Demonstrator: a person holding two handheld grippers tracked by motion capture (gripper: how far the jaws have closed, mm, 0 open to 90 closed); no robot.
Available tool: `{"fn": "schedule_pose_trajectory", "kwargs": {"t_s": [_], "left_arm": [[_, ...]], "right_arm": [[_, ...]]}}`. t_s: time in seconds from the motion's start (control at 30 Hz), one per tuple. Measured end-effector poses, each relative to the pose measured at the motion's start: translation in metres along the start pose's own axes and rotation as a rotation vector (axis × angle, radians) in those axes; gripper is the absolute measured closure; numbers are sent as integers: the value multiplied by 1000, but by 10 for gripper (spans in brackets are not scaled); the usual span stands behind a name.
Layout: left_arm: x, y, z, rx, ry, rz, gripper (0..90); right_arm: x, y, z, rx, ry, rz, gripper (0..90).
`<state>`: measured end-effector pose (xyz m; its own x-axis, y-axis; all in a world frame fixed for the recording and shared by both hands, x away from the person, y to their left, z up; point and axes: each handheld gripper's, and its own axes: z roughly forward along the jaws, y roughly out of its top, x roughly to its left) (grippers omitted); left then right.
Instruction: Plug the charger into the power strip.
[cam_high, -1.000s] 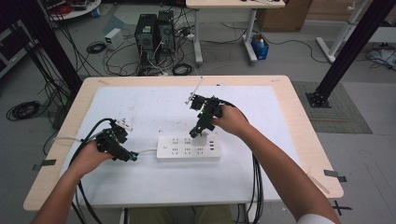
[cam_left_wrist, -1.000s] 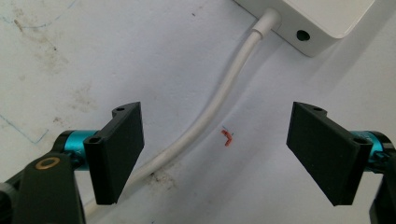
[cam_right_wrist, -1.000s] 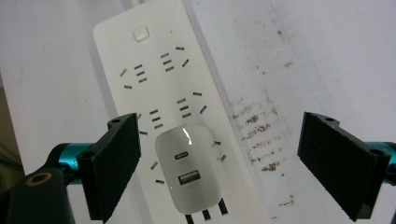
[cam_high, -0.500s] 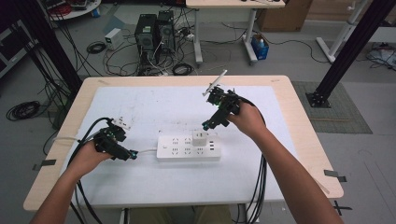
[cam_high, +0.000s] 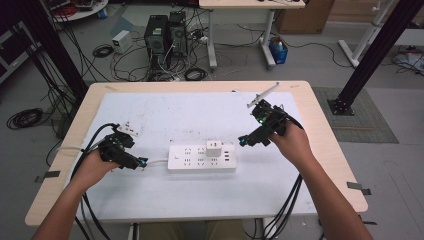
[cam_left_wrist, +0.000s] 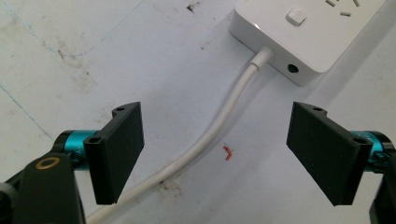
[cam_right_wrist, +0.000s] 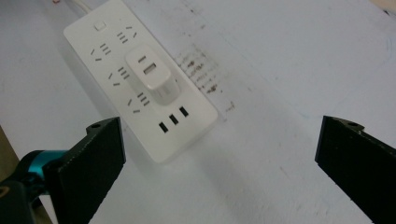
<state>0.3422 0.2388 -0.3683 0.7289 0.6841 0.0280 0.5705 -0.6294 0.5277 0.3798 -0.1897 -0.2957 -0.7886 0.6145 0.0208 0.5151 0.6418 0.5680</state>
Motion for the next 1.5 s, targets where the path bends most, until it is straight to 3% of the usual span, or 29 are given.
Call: {"fn": "schedule_pose_trajectory", "kwargs": {"t_s": [0.03, 0.2, 0.57, 0.73, 0.93, 1.3, 1.5], "left_arm": [[0, -1, 0, -2, 0, -2, 191], [0, -3, 2, -7, -5, -4, 191], [1, -3, 4, -31, 21, -17, 191], [2, -7, 5, -73, 52, -42, 191], [2, -14, 8, -70, 60, -72, 192], [-4, -12, 9, -96, 80, -70, 191], [-5, -15, 8, -115, 93, -96, 191]], "right_arm": [[-1, -12, -3, -5, -21, 19, 11], [-4, -38, -13, -43, -60, 76, 10], [-10, -70, -10, -72, -76, 148, 11], [-13, -77, -7, -75, -87, 173, 11], [-13, -85, 0, -72, -85, 187, 11], [-12, -98, 1, -88, -87, 206, 11], [-10, -104, 4, -94, -83, 215, 11]]}}
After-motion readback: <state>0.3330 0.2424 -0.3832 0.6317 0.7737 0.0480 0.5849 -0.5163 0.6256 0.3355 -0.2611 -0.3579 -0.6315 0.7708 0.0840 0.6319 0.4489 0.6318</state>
